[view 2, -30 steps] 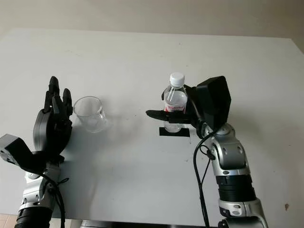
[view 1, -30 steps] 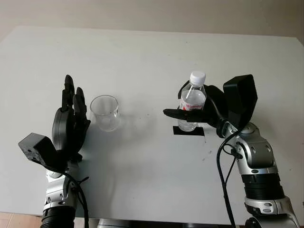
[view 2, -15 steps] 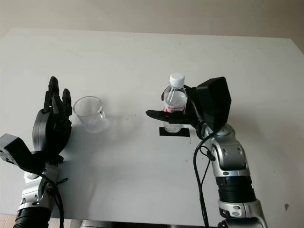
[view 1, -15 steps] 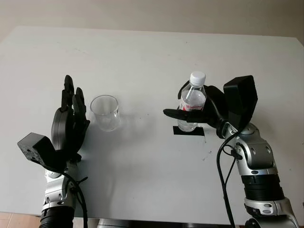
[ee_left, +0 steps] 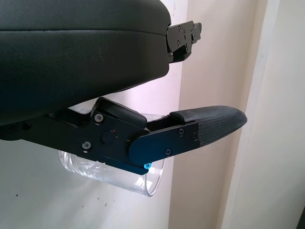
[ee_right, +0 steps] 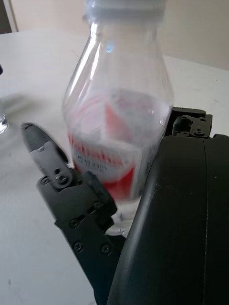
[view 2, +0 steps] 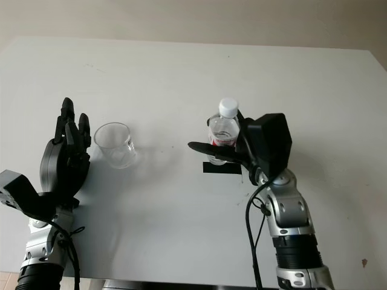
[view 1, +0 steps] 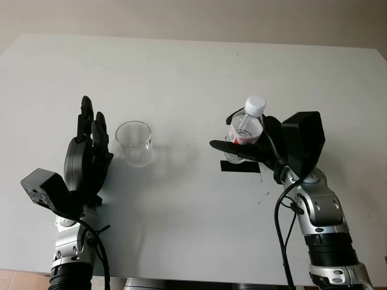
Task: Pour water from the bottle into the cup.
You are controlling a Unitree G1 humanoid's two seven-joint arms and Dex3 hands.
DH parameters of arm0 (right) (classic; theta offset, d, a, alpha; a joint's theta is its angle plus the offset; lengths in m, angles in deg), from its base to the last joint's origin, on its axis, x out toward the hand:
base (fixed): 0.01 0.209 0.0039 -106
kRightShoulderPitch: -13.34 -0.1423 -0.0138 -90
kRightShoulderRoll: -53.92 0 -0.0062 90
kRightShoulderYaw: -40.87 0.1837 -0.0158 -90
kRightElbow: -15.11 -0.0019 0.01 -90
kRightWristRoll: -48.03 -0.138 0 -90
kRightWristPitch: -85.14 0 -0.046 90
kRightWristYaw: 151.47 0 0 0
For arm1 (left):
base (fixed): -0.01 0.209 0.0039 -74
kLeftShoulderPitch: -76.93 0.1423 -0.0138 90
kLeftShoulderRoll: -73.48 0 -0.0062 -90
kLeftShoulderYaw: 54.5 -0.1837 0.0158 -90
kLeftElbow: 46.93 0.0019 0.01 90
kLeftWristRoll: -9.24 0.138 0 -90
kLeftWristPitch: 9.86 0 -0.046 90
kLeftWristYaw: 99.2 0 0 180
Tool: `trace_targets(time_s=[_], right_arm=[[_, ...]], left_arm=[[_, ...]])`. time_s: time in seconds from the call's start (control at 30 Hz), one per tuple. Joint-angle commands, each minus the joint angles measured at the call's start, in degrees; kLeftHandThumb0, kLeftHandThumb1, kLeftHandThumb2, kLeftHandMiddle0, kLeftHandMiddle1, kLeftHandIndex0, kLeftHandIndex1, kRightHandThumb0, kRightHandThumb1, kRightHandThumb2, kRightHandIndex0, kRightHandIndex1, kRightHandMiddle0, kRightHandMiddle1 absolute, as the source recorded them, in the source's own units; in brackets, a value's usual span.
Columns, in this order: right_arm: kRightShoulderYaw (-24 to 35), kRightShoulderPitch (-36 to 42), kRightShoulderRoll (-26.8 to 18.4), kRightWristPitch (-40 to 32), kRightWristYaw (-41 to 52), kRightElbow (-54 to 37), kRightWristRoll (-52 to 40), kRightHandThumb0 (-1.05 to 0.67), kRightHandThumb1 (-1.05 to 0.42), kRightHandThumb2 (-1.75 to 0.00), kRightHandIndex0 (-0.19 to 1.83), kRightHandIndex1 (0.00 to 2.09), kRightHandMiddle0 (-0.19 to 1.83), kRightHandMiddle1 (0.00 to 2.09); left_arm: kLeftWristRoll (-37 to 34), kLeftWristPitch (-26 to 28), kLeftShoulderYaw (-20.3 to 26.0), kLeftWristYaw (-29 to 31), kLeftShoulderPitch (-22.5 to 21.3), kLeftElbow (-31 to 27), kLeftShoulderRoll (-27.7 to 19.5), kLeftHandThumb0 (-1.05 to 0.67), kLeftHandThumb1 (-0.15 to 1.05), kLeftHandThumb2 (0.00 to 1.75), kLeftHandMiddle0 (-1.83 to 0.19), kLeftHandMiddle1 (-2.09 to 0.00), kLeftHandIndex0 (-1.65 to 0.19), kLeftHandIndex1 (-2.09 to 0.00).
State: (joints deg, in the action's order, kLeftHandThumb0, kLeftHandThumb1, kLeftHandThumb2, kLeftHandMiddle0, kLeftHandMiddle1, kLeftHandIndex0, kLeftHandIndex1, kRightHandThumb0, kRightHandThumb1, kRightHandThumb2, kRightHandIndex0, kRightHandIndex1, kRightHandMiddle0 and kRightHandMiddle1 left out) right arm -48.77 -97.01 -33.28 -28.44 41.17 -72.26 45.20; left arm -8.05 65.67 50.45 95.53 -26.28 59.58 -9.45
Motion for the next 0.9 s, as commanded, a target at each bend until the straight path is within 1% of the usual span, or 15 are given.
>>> trace_targets(time_s=[0.0,0.03,0.07,0.2,0.23,0.27,0.4,0.43,0.47,0.53,0.63,0.7,0.77,0.87], right_arm=[[-0.6,1.4,-0.5,1.8,0.3,0.2,0.7,-0.52,-0.92,-0.05,-0.19,1.11,-0.19,1.11],[-0.6,1.5,-0.6,2.1,0.5,0.2,0.9,-0.52,-0.92,-0.05,-0.19,0.96,-0.19,0.98],[-0.6,1.7,-0.7,2.2,0.6,0.2,1.0,-0.53,-0.92,-0.05,-0.19,0.86,-0.19,0.89],[-0.4,2.1,-0.7,2.5,1.1,0.1,1.0,-0.55,-0.92,-0.05,-0.19,0.58,-0.18,0.63],[-0.3,2.1,-0.6,2.3,1.2,-0.1,0.9,-0.56,-0.92,-0.05,-0.17,0.48,-0.17,0.54],[-0.2,2.2,-0.6,2.2,1.2,-0.2,0.8,-0.56,-0.91,-0.05,-0.15,0.34,-0.15,0.43],[0.0,2.3,-0.5,2.6,1.9,0.2,0.3,-0.58,-0.9,-0.05,-0.19,0.08,-0.17,0.22],[-0.2,2.3,-0.8,3.2,2.2,0.4,0.5,-0.6,-0.89,-0.05,-0.19,0.04,-0.18,0.19],[-0.5,2.3,-1.2,3.8,2.6,0.6,0.9,-0.65,-0.89,-0.05,-0.19,0.02,-0.19,0.11],[-0.9,2.4,-1.9,5.4,4.0,1.2,1.1,-0.71,-0.89,-0.05,-0.19,0.0,-0.19,0.03],[-1.7,2.4,-3.2,10.0,5.5,3.1,2.5,-0.82,-0.89,-0.06,-0.19,0.0,-0.19,0.0],[-1.4,1.8,-3.3,12.8,6.0,5.2,2.7,-0.9,-0.89,-0.05,-0.19,0.0,-0.19,0.0],[-1.3,1.4,-3.4,15.9,5.8,7.5,3.1,-0.93,-0.89,-0.05,-0.19,0.0,-0.19,0.0],[-1.4,1.3,-3.1,21.2,4.0,10.0,4.7,-1.01,-0.9,-0.06,-0.19,0.0,-0.19,0.0]], left_arm=[[-0.2,0.1,0.3,0.4,1.1,-0.1,-0.3,-0.8,1.05,0.66,0.18,-0.05,0.19,0.0],[-0.2,0.0,0.3,0.5,1.1,-0.1,-0.3,-0.8,1.05,0.66,0.18,-0.05,0.19,0.0],[-0.3,0.0,0.3,0.6,1.1,0.0,-0.3,-0.8,1.05,0.66,0.19,-0.05,0.19,0.0],[-0.2,0.3,0.3,0.5,1.1,-0.2,-0.3,-0.8,1.05,0.66,0.19,-0.05,0.19,0.0],[-0.1,0.3,0.3,0.5,1.1,-0.2,-0.3,-0.8,1.05,0.66,0.19,-0.05,0.19,0.0],[-0.1,0.3,0.3,0.5,1.1,-0.1,-0.3,-0.8,1.05,0.66,0.19,-0.05,0.19,0.0],[-0.1,0.3,0.3,0.5,1.0,-0.1,-0.3,-0.8,1.05,0.65,0.19,-0.05,0.19,0.0],[-0.1,0.4,0.3,0.5,1.1,-0.1,-0.3,-0.8,1.05,0.65,0.19,-0.05,0.19,0.0],[-0.1,0.3,0.4,0.5,1.0,0.0,-0.3,-0.8,1.05,0.65,0.19,-0.05,0.19,0.0],[-0.1,0.2,0.3,0.6,1.0,0.1,-0.3,-0.81,1.05,0.65,0.19,-0.05,0.19,0.0],[0.1,0.1,0.3,0.3,1.0,0.1,-0.2,-0.8,1.05,0.65,0.18,-0.06,0.19,0.0],[0.0,0.0,0.3,0.4,1.0,0.2,-0.1,-0.8,1.05,0.65,0.18,-0.06,0.19,0.0],[0.0,0.1,0.2,0.4,1.0,0.1,0.0,-0.8,1.05,0.65,0.18,-0.05,0.19,0.0],[0.0,0.0,0.2,0.2,0.9,0.2,0.1,-0.8,1.05,0.65,0.18,-0.06,0.19,0.0]])
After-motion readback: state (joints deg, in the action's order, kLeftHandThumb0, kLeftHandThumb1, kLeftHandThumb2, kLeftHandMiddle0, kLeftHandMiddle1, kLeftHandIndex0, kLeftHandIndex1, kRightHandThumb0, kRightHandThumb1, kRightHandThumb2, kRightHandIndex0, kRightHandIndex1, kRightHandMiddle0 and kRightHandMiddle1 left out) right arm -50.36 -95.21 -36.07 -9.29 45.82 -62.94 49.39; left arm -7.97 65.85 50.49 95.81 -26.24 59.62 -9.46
